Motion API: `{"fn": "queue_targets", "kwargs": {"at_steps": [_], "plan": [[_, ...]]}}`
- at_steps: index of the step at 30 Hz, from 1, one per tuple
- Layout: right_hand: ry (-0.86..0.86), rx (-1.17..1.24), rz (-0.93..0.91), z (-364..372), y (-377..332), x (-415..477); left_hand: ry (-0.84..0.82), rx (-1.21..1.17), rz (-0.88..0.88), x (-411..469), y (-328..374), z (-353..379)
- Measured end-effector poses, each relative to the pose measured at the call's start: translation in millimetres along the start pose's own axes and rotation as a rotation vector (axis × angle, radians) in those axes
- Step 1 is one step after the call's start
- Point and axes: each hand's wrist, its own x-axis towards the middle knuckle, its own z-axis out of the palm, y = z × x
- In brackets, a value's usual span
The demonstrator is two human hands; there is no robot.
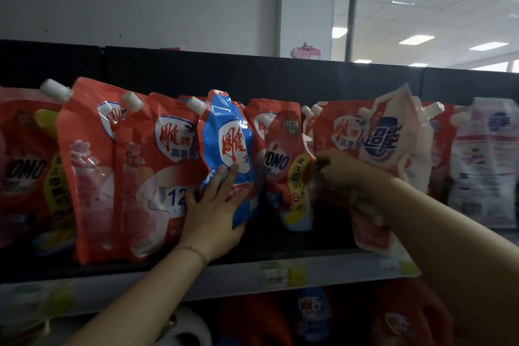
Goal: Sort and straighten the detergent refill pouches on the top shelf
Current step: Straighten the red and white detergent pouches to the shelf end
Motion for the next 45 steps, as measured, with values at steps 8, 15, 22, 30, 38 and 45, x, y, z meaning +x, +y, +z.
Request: {"fn": "queue_targets", "kwargs": {"at_steps": [8,15,22,30,38,45], "plan": [[-0.279,0.265,-0.007,13,8,-8,-0.122,0.045,-0.020,-2,4,-11],[0.108,0.460,-0.017,55,6,1,-0.122,0.028,-0.011,-3,3,-11],[0.224,0.432,0.006,76,14,19,-0.066,-0.015,0.008,-3,2,-6],[0.364,0.369,-0.032,86,-2,2,-0.150,-0.006,-0.009,2,3,-12],[0.581,0.386,-0.105,69,-28,-55,-0.254,-0.191,-0.076,7,13,-32],[0.701,0.224,-0.349,56,-25,-102,-0.341,-0.434,-0.245,-3,45,-41]]}}
